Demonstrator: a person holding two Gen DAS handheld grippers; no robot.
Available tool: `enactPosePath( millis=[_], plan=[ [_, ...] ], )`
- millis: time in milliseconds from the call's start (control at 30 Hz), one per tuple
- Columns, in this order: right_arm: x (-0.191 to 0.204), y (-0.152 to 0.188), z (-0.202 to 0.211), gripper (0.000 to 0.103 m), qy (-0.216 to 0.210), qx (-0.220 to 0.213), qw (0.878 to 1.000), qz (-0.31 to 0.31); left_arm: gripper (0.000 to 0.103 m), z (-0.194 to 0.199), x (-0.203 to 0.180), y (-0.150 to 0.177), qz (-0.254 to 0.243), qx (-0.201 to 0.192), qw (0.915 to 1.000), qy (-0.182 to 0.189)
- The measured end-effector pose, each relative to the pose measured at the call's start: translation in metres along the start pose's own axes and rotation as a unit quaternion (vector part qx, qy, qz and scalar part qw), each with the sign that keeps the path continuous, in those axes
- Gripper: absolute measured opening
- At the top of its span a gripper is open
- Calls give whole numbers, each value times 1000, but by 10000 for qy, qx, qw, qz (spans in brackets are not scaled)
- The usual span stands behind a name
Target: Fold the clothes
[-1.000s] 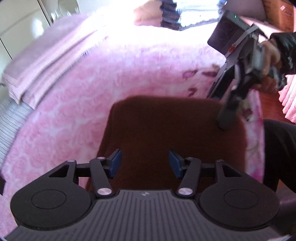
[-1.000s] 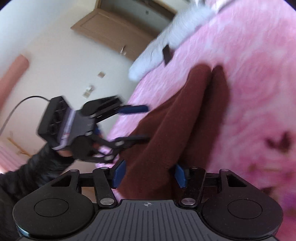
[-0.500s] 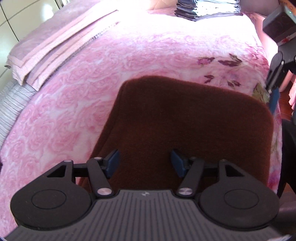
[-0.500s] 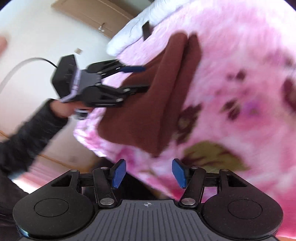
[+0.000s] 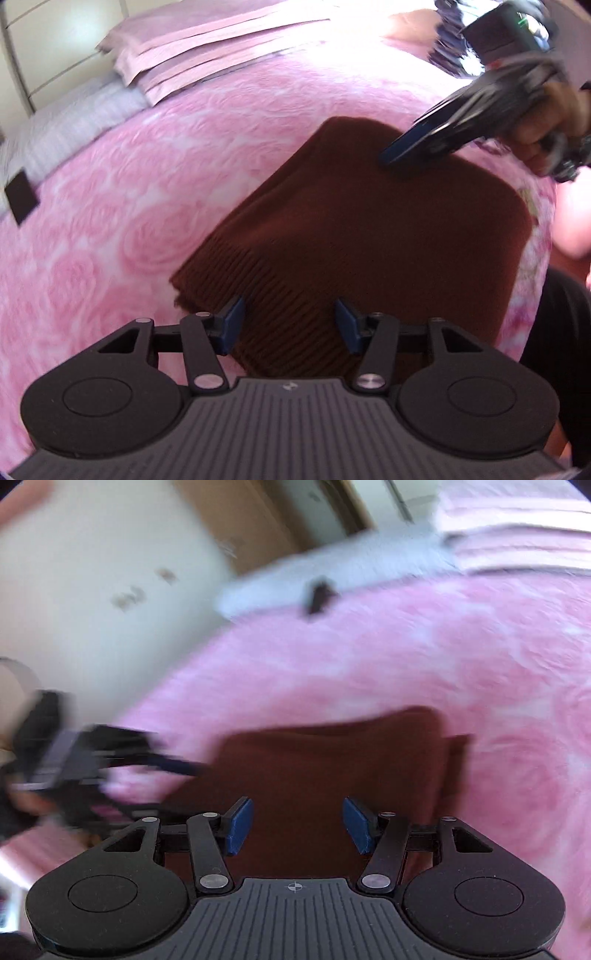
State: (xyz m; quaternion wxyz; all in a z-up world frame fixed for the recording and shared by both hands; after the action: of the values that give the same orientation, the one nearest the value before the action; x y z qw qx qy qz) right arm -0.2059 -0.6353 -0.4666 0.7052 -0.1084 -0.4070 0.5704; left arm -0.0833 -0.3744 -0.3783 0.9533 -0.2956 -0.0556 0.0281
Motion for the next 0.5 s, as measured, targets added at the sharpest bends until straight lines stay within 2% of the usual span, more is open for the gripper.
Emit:
enactPosePath(
  millis=[33,67,133,267,333,433,500],
  plan=[
    [-12,-5,-8,57,171,88,9998,-46,54,0,2,2,92,-39,9999,15],
    [-20,-8,-8,50,162,11,9998,-107,56,0,4,3,178,-70,9998,20],
    [-31,-9,-3,44,288,-111,9991,-297,58,-1,8,7,386,-145,9991,57],
    [-28,-4,-2,44,539,-88,9981,-284,59,1,15,18,902,-320,9953,131],
    [-17,3,9,44,822,-71,9963,-234,59,4,18,24,1168,-387,9923,138],
    [2,14,27,44,1267,-94,9918,-158,59,18,15,30,1250,-378,9914,-66],
    [19,27,40,45,1366,-236,9903,-54,58,25,14,31,1240,-318,9916,-201]
  ],
)
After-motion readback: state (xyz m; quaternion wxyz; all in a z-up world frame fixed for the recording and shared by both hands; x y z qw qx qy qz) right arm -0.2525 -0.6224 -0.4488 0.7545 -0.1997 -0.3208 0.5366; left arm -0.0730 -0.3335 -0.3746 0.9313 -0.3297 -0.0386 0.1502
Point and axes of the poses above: each gripper's, at about its wrist camera, not at the fingertips, and z roughly against the way its jaws point, x to its left, y to its underside, the point moved 4 cm from there along -z, roughly the way its jaws point, and after that the axes turned 7 degrees about x, right-handed, at the moved point
